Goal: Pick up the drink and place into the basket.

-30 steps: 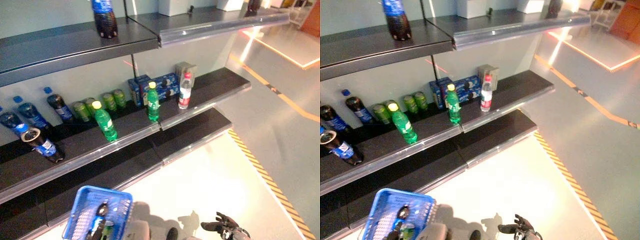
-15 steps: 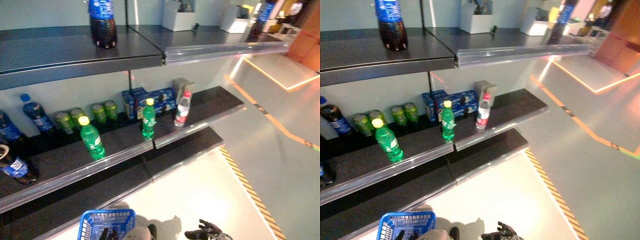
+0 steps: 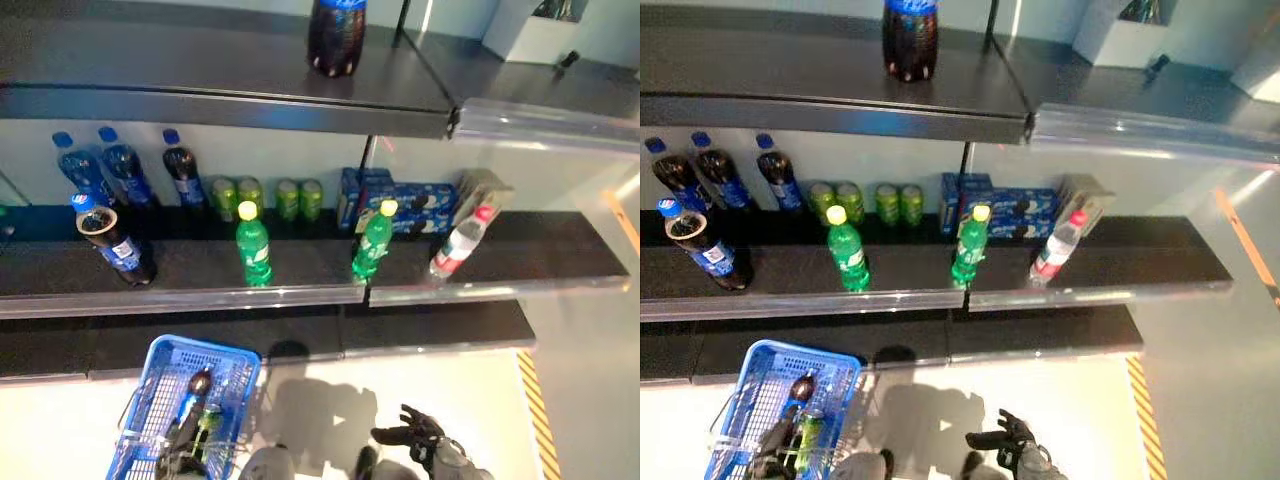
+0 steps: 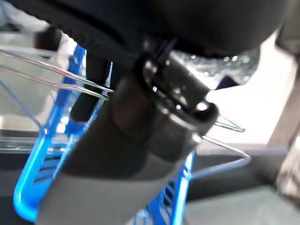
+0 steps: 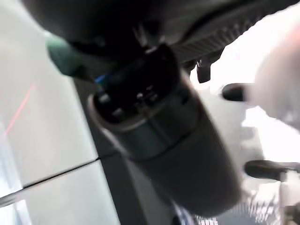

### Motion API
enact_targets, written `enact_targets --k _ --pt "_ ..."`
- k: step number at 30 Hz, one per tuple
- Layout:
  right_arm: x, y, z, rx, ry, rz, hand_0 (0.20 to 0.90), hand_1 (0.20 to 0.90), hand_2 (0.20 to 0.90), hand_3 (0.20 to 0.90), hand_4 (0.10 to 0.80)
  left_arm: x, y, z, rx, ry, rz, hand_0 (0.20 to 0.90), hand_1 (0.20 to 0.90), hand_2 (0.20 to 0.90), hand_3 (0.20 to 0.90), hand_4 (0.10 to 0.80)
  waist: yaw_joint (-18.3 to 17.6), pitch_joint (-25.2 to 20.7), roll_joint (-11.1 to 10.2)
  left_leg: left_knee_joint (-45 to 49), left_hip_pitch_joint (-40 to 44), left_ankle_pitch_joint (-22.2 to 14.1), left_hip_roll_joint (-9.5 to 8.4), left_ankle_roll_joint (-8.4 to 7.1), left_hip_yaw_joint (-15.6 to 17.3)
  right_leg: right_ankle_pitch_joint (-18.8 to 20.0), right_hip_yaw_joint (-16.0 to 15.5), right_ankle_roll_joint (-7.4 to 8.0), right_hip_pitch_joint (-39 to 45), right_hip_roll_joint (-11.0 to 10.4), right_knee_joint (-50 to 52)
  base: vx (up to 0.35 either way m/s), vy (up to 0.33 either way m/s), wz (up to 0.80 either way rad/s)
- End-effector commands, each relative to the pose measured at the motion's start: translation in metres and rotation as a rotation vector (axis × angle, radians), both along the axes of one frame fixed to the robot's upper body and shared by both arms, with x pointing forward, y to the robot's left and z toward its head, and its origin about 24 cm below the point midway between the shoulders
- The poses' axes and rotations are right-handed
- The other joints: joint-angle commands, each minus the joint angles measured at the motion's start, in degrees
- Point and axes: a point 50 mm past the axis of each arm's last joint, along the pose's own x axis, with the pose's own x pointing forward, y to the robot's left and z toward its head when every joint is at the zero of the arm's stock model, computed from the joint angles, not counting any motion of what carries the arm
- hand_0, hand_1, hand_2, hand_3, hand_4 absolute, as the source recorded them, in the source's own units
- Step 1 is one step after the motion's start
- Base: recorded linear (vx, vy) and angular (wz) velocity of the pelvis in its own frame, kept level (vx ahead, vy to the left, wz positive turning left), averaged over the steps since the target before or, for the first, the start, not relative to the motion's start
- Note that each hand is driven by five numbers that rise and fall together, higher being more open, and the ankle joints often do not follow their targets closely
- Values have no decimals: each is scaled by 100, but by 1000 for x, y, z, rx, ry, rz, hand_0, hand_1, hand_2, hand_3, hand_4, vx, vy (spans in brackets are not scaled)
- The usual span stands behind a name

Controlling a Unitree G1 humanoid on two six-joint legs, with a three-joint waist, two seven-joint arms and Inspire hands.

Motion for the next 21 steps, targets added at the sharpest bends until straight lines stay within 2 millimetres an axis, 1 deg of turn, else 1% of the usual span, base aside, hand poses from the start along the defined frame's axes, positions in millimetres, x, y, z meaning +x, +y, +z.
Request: enact_targets --k 1,2,3,4,5,6,7,8,9,11,12,13,14,16,18,19,21 --pt "20 -20 20 -16 -108 -70 900 900 900 900 800 8 14 14 119 -72 -73 300 300 300 200 100 56 -174 -44 101 -639 1119 866 -351 475 257 -318 204 275 -171 -390 -4 -142 81" --pt "23 -24 25 -25 -137 -68 900 900 900 900 800 5 12 12 113 -69 -81 300 300 300 200 100 34 -159 -24 -18 -600 1176 886 -355 467 259 -412 177 264 -158 -387 -19 -87 73" --pt "25 -25 28 -29 -158 -52 900 900 900 900 800 4 11 12 112 -70 -83 300 300 300 200 100 19 -142 -4 -97 -536 1176 899 -358 482 241 -442 155 260 -131 -372 -38 -30 93" --pt "28 -27 33 -29 -196 -36 900 900 900 900 800 3 10 12 111 -71 -93 300 300 300 200 100 -31 -138 29 -180 -501 1284 938 -408 573 222 -492 124 240 -86 -364 -24 2 64" --pt "29 -29 38 -30 -219 -32 900 900 900 900 800 3 9 12 112 -70 -107 300 300 300 200 100 -106 -164 38 -229 -486 1371 1001 -452 755 224 -578 111 215 -86 -359 -13 40 41" --pt "29 -30 43 -29 -256 -12 900 900 900 900 800 2 10 12 116 -67 -116 300 300 300 200 100 -175 -167 51 -341 -364 1328 1035 -480 898 214 -641 121 236 -105 -358 16 84 36" --pt "29 -31 47 -25 -284 9 900 900 900 900 800 0 11 12 120 -64 -116 300 300 300 200 100 -214 -178 73 -407 -313 1400 1028 -522 846 213 -619 119 243 -94 -361 23 125 51" --pt "30 -31 52 -24 -311 38 900 900 900 900 800 -3 11 12 122 -64 -109 300 300 300 200 100 -262 -198 77 -484 -201 1329 1004 -505 853 230 -606 143 236 -128 -365 27 162 67" --pt "30 -31 56 -20 -335 64 900 900 900 900 800 -5 12 12 127 -63 -109 300 300 300 200 100 -338 -225 106 -629 -73 1307 1017 -516 953 225 -569 156 236 -152 -346 18 162 36" --pt "27 -28 62 -21 -366 112 900 900 900 900 800 -5 14 13 138 -64 -115 300 300 300 200 100 -448 -277 144 -836 98 1237 994 -512 1076 239 -526 210 259 -221 -340 21 152 7" --pt "26 -27 64 -23 -378 130 900 900 900 900 800 -3 15 14 144 -65 -121 300 300 300 200 100 -481 -293 158 -889 147 1191 970 -511 1099 256 -509 242 275 -256 -347 42 202 8" --pt "25 -22 68 -6 -405 166 900 900 900 900 800 0 17 17 160 -71 -138 300 300 300 200 100 -540 -330 186 -1036 277 1092 911 -492 1140 301 -466 314 324 -330 -382 33 150 14" --pt "25 -22 68 -6 -405 166 900 900 900 900 800 0 17 17 160 -71 -138 300 300 300 200 100 -542 -344 184 -1043 259 1105 908 -488 1139 316 -468 313 308 -331 -391 26 163 13" --pt "27 -15 77 1 -452 227 900 900 900 900 800 4 19 19 168 -80 -148 300 300 300 200 100 -583 -384 222 -1159 368 1039 846 -464 1182 368 -463 394 353 -408 -453 5 124 4" --pt "34 -5 92 3 -538 305 900 900 900 900 800 7 22 22 171 -74 -153 300 300 300 200 100 -608 -408 256 -1221 473 967 793 -428 1229 428 -460 488 397 -503 -510 -17 123 4" --pt "41 0 107 -24 -618 363 900 900 900 900 800 8 23 22 172 -66 -159 300 300 300 200 100 -614 -411 264 -1242 513 932 773 -408 1263 457 -460 531 410 -551 -540 -40 86 0" --pt "51 7 128 -42 -728 418 900 900 900 900 800 10 23 23 169 -56 -161 300 300 300 200 100 -615 -403 261 -1263 564 898 770 -391 1322 491 -472 578 428 -597 -578 -36 51 -1"
